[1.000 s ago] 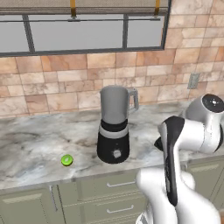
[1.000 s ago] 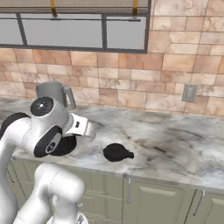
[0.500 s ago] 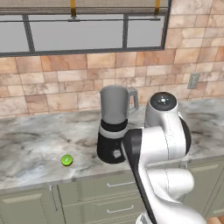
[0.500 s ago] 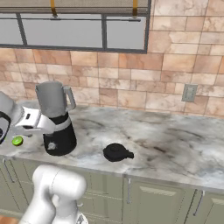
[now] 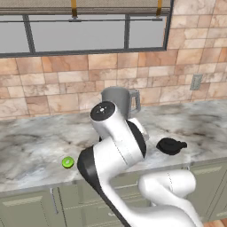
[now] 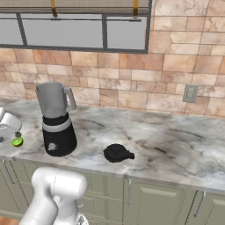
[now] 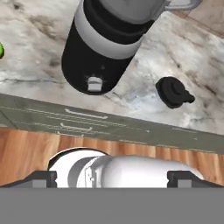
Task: Open the blender lid, put the kiwi in the blender, close the lid, and start the blender.
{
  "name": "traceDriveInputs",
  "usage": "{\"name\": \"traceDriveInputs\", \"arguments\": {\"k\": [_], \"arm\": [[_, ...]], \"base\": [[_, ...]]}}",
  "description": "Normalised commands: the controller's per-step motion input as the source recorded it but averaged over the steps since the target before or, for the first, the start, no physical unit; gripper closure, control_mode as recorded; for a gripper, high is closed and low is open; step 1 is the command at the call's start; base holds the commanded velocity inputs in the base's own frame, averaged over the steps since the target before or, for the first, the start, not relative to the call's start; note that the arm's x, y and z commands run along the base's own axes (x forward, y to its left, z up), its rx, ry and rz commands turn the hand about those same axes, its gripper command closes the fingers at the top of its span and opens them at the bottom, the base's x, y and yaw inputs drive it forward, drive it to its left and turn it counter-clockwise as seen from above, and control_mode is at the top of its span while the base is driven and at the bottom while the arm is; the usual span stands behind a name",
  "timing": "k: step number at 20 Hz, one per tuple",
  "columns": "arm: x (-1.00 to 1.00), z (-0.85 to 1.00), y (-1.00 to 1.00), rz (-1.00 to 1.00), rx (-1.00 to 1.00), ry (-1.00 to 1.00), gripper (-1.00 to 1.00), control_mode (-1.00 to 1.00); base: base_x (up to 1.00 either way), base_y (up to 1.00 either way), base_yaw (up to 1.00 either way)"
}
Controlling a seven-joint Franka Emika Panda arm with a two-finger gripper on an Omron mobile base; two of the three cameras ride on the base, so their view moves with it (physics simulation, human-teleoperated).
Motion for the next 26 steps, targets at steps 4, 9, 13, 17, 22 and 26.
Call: {"name": "traceDriveInputs", "arguments": {"k": [4,9,13,17,22,26], "arm": [[0.23,-0.33,0.99,0.04,-0.15,0.1,-1.0,-1.0],[0.33,-0.37,0.85,0.01,-0.14,0.14,-1.0,-1.0],[0.58,-0.36,0.72,0.0,-0.1,0.08,-1.0,-1.0],[0.66,-0.32,0.42,0.0,-0.07,0.08,-1.0,-1.0],[0.53,-0.52,0.12,0.0,-0.02,0.11,-1.0,-1.0],[0.5,-0.53,-0.06,0.0,0.0,0.04,-1.0,-1.0]], "base": [[0.0,0.0,0.0],[0.0,0.0,0.0],[0.0,0.0,0.0],[0.0,0.0,0.0],[0.0,0.0,0.0],[0.0,0.0,0.0]]}}
